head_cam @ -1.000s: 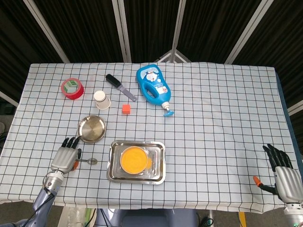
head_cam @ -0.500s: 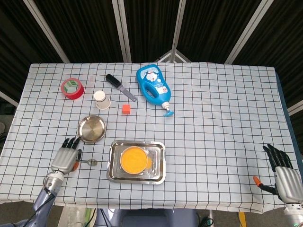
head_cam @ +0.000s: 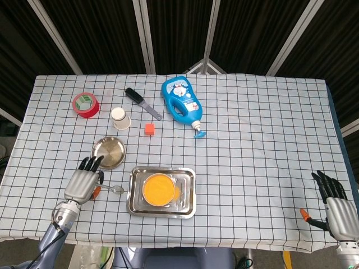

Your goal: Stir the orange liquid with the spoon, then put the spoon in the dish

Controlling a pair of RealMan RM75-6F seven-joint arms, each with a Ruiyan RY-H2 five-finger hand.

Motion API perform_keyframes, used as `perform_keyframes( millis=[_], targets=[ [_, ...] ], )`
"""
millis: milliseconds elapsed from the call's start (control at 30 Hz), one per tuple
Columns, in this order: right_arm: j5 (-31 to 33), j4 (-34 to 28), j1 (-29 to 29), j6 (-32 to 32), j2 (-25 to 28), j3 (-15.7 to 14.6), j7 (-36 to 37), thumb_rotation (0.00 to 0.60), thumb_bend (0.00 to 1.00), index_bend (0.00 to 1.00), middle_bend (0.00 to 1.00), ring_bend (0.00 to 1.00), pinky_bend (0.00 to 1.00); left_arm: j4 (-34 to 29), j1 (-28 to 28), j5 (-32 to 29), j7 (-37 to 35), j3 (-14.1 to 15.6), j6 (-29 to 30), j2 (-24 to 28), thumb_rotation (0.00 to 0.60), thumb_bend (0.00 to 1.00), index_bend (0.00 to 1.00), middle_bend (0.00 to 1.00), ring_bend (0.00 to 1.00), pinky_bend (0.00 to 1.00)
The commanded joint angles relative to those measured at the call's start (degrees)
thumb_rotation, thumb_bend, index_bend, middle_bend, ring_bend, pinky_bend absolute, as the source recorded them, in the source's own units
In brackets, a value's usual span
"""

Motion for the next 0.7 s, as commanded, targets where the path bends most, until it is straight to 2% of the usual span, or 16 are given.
perform_keyframes(
  millis=[33,233,700],
  targets=[
    [0.0,0.0,0.0,-0.1,0.0,0.0,0.1,0.6,0.31,0.0,0.0,0.0,0.0,-4.5,-1.9,-0.9,3.6,-2.0,0.9,1.5,0.6,0.53,0.52,0.0,0.0,0.02],
    [0.0,-0.1,0.0,-0.1,0.0,0.0,0.1,0.6,0.31,0.0,0.0,0.0,0.0,-8.1,-5.8,-5.3,11.4,-4.4,0.6,-0.1,0.6,0.53,0.52,0.0,0.0,0.02],
    [0.3,-0.2,0.3,-0.7,0.3,0.0,1.1,0.6,0.31,0.0,0.0,0.0,0.0,-6.8,-14.6,-17.3,26.1,-7.1,3.5,-13.1,0.6,0.53,0.51,0.01,0.0,0.02]
  ],
)
